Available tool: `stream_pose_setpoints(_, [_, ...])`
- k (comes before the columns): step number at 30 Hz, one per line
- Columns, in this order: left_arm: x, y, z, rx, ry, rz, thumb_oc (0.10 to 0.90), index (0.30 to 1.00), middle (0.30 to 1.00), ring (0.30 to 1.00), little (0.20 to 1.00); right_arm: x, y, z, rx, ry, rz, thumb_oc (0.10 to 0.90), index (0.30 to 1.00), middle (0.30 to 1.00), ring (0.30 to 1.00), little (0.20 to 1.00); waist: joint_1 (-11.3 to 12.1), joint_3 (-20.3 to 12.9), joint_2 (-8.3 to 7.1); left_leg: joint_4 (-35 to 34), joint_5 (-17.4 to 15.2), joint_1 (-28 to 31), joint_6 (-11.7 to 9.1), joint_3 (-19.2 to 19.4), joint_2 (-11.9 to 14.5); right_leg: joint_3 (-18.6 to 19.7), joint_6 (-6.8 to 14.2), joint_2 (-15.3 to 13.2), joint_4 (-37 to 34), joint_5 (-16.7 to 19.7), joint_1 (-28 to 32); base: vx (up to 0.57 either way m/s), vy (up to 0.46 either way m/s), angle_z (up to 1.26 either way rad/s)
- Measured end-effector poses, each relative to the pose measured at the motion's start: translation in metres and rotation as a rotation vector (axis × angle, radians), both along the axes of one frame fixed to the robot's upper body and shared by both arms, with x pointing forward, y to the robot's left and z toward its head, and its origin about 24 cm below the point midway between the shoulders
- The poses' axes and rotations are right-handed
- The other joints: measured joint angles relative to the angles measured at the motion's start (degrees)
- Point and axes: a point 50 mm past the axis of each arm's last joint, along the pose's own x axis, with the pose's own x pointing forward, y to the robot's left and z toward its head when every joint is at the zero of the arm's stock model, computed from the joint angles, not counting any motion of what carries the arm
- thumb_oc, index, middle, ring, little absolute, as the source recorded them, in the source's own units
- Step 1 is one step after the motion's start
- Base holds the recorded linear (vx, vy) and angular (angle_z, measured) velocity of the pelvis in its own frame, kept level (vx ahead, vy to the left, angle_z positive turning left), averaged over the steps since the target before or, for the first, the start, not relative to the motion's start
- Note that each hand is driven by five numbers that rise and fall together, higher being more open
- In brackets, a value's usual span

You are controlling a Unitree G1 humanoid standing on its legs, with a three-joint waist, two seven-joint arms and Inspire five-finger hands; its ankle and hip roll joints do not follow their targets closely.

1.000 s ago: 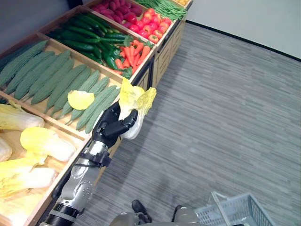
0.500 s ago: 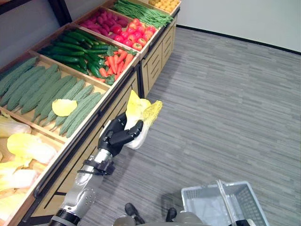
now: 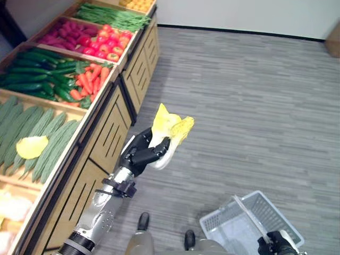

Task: Get the vegetables into the basket

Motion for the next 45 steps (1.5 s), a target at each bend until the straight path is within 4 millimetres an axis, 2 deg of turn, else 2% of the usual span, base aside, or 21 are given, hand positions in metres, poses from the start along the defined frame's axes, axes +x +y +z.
stream_pose_setpoints(1, [0.000, -0.002, -0.001, 0.001, 0.003, -0.006, 0.400, 0.300, 0.300, 0.300, 0.300, -0.007, -0.006, 0.002, -0.017, 0.019, -0.003, 0.400, 0.300, 0.300, 0.300, 0.300, -1.10, -0.37, 1.56, 0.67, 0.05, 0.39, 1.89, 5.77, 0.25, 0.67, 1.14, -0.48, -0.06, -0.32, 0.33, 0.08, 0.213, -0.80])
stream_pose_setpoints(2, [0.002, -0.003, 0.001, 0.001, -0.004, -0.014, 0.400, 0.300, 0.300, 0.300, 0.300, -0.010, -0.006, 0.001, -0.014, 0.037, -0.010, 0.400, 0.300, 0.300, 0.300, 0.300, -1.71, -0.46, 1.98, -1.67, 2.39, 2.79, 3.56, 9.03, -0.74, 2.66, 2.62, -2.07, 2.49, -1.19, -0.97, 0.08, 0.262, -0.90])
stream_pose_setpoints(3, [0.004, -0.003, 0.005, 0.006, -0.023, -0.017, 0.400, 0.300, 0.300, 0.300, 0.300, -0.013, -0.003, -0.001, 0.001, 0.044, -0.009, 0.400, 0.300, 0.300, 0.300, 0.300, -1.93, -0.13, 1.18, -2.59, 2.52, 3.78, 5.24, 11.74, -2.16, 3.33, 3.64, -3.95, 4.19, -1.74, -2.16, 0.09, 0.301, -1.64])
stream_pose_setpoints(4, [0.007, 0.003, 0.011, 0.032, -0.045, -0.012, 0.400, 0.300, 0.300, 0.300, 0.300, 0.004, 0.007, -0.003, 0.024, -0.002, 0.006, 0.400, 0.300, 0.300, 0.300, 0.300, -1.69, 0.64, -0.22, -3.67, 1.69, 4.62, 7.23, 17.91, -3.59, 4.26, 6.43, -6.33, 5.30, 0.17, -5.01, 0.09, 0.243, -1.86])
stream_pose_setpoints(5, [0.008, 0.006, 0.012, 0.055, -0.048, -0.015, 0.400, 0.300, 0.300, 0.300, 0.300, 0.011, 0.011, -0.004, 0.035, -0.023, 0.017, 0.400, 0.300, 0.300, 0.300, 0.300, -1.22, 1.05, -1.01, -4.50, 1.64, 5.74, 7.74, 20.75, -4.12, 3.77, 7.19, -7.19, 5.38, 0.63, -5.60, 0.08, 0.155, -1.69])
stream_pose_setpoints(6, [0.009, 0.007, 0.012, 0.063, -0.047, -0.016, 0.400, 0.300, 0.300, 0.300, 0.300, 0.013, 0.014, -0.004, 0.043, -0.030, 0.019, 0.400, 0.300, 0.300, 0.300, 0.300, -1.37, 1.17, -1.48, -4.53, 1.35, 6.24, 7.77, 21.33, -4.66, 2.25, 7.42, -7.93, 4.83, 0.88, -5.26, 0.07, 0.080, -0.87])
stream_pose_setpoints(7, [0.010, 0.005, 0.014, 0.058, -0.055, -0.026, 0.400, 0.300, 0.300, 0.300, 0.300, 0.009, 0.019, -0.008, 0.059, -0.026, 0.015, 0.400, 0.300, 0.300, 0.300, 0.300, -1.45, 1.19, -2.15, -4.53, 1.04, 6.78, 7.40, 21.67, -5.16, -1.51, 7.57, -8.83, 3.48, 1.91, -4.25, 0.07, 0.062, -0.34])
stream_pose_setpoints(8, [0.010, 0.005, 0.015, 0.057, -0.059, -0.029, 0.400, 0.300, 0.300, 0.300, 0.300, 0.002, 0.023, -0.011, 0.067, 0.000, 0.002, 0.400, 0.300, 0.300, 0.300, 0.300, -1.22, 1.23, -2.53, -4.54, 0.70, 7.09, 7.39, 21.88, -5.28, -3.61, 7.65, -9.05, 2.39, 2.62, -3.40, 0.10, 0.050, -0.17])
stream_pose_setpoints(11, [0.006, 0.010, 0.010, 0.060, -0.042, -0.010, 0.400, 0.300, 0.300, 0.300, 0.300, -0.012, 0.021, -0.013, 0.070, 0.031, -0.041, 0.400, 0.300, 0.300, 0.300, 0.300, 0.07, 1.31, -2.92, -4.58, 0.23, 8.32, 6.97, 21.77, -5.38, -4.13, 7.72, -8.96, -1.03, 2.65, -0.26, 0.09, 0.018, 0.05])
stream_pose_setpoints(13, [0.003, 0.014, 0.008, 0.064, -0.028, 0.000, 0.400, 0.300, 0.300, 0.300, 0.300, -0.020, 0.016, -0.012, 0.058, 0.045, -0.091, 0.400, 0.300, 0.300, 0.300, 0.300, 0.36, 1.10, -2.60, -4.62, 0.06, 8.62, 6.70, 21.03, -4.90, -4.68, 7.41, -8.26, -3.67, 2.83, 1.78, 0.09, -0.022, 0.20])
stream_pose_setpoints(16, [-0.007, 0.017, 0.004, 0.078, -0.006, -0.012, 0.400, 0.300, 0.300, 0.300, 0.300, -0.028, 0.002, -0.006, 0.033, 0.058, -0.150, 0.400, 0.300, 0.300, 0.300, 0.300, 0.32, -0.74, -2.27, -4.88, 0.12, 8.87, 6.27, 20.43, -3.51, -5.18, 6.76, -6.74, -4.57, 3.07, 2.68, 0.04, -0.050, 0.08])
stream_pose_setpoints(22, [-0.007, 0.016, 0.009, 0.111, -0.026, -0.044, 0.400, 0.300, 0.300, 0.300, 0.300, -0.027, -0.030, 0.012, -0.051, 0.049, -0.158, 0.400, 0.300, 0.300, 0.300, 0.300, -0.13, -3.44, -2.30, -4.64, 1.09, 7.87, 5.16, 17.82, -2.33, -7.36, 6.30, -5.28, -4.57, 2.96, 2.75, 0.01, -0.057, 0.17])
stream_pose_setpoints(24, [-0.008, 0.017, 0.013, 0.158, -0.051, -0.058, 0.400, 0.300, 0.300, 0.300, 0.300, -0.014, -0.038, 0.019, -0.076, 0.010, -0.142, 0.400, 0.300, 0.300, 0.300, 0.300, 0.47, -3.53, -2.27, -4.65, 1.45, 7.55, 4.89, 17.58, -1.92, -7.69, 5.82, -4.85, -4.57, 2.98, 2.76, -0.01, -0.055, 0.16])
stream_pose_setpoints(26, [-0.009, 0.022, 0.016, 0.299, -0.086, -0.078, 0.400, 0.300, 0.300, 0.300, 0.300, 0.008, -0.048, 0.033, -0.105, -0.072, -0.080, 0.400, 0.300, 0.300, 0.300, 0.300, 0.06, -3.83, -1.86, -4.66, 1.73, 7.25, 4.67, 16.92, -1.67, -8.07, 5.54, -4.53, -4.57, 3.03, 2.71, 0.01, -0.031, 0.09])
stream_pose_setpoints(29, [-0.010, 0.023, 0.016, 0.379, -0.102, -0.086, 0.400, 0.300, 0.300, 0.300, 0.300, 0.031, -0.058, 0.049, -0.145, -0.149, 0.011, 0.400, 0.300, 0.300, 0.300, 0.300, -0.19, -4.13, -1.35, -4.88, 1.54, 7.12, 4.23, 16.94, -1.51, -7.93, 5.09, -4.34, -4.57, 3.23, 2.48, 0.00, -0.006, 0.02])
stream_pose_setpoints(31, [-0.011, 0.022, 0.016, 0.401, -0.110, -0.090, 0.400, 0.300, 0.300, 0.300, 0.300, 0.059, -0.058, 0.070, -0.185, -0.234, 0.135, 0.400, 0.300, 0.300, 0.300, 0.300, -0.23, -4.28, -1.02, -4.92, 1.54, 6.91, 4.19, 17.13, -1.47, -7.67, 4.32, -4.27, -4.57, 3.18, 2.19, 0.00, -0.007, -0.03])
stream_pose_setpoints(32, [-0.011, 0.019, 0.018, 0.421, -0.129, -0.100, 0.400, 0.300, 0.300, 0.300, 0.300, 0.083, -0.054, 0.089, -0.203, -0.346, 0.260, 0.400, 0.300, 0.300, 0.300, 0.300, -0.30, -4.54, -0.79, -4.82, 1.71, 6.31, 4.24, 17.24, -1.36, -7.44, 3.69, -4.17, -4.57, 3.43, 1.55, 0.01, -0.013, -0.11])
stream_pose_setpoints(35, [-0.009, 0.010, 0.026, 0.467, -0.183, -0.156, 0.400, 0.300, 0.300, 0.300, 0.300, 0.117, -0.056, 0.112, -0.267, -0.386, 0.375, 0.400, 0.300, 0.300, 0.300, 0.300, -0.57, -4.67, -0.78, -4.86, 1.86, 6.38, 4.38, 17.41, -1.38, -7.15, 3.59, -4.17, -4.56, 3.52, 1.53, 0.00, -0.004, -0.04])
stream_pose_setpoints(39, [-0.009, 0.002, 0.034, 0.499, -0.241, -0.192, 0.400, 0.300, 0.300, 0.300, 0.300, 0.138, -0.057, 0.131, -0.336, -0.369, 0.506, 0.400, 0.300, 0.300, 0.300, 0.300, 0.00, -4.70, -0.79, -4.62, 2.44, 6.62, 4.99, 17.80, -1.37, -6.84, 3.62, -4.17, -4.56, 3.53, 1.55, 0.00, 0.004, -0.03])
stream_pose_setpoints(45, [0.002, -0.008, 0.050, 0.598, -0.342, -0.238, 0.400, 0.300, 0.300, 0.300, 0.300, 0.167, -0.034, 0.150, -0.382, -0.343, 0.790, 0.400, 0.300, 0.300, 0.300, 0.300, -0.37, -4.70, -0.71, -4.60, 2.50, 6.90, 5.03, 18.13, -1.26, -6.44, 3.67, -4.07, -4.55, 3.52, 1.63, 0.00, 0.004, -0.02])
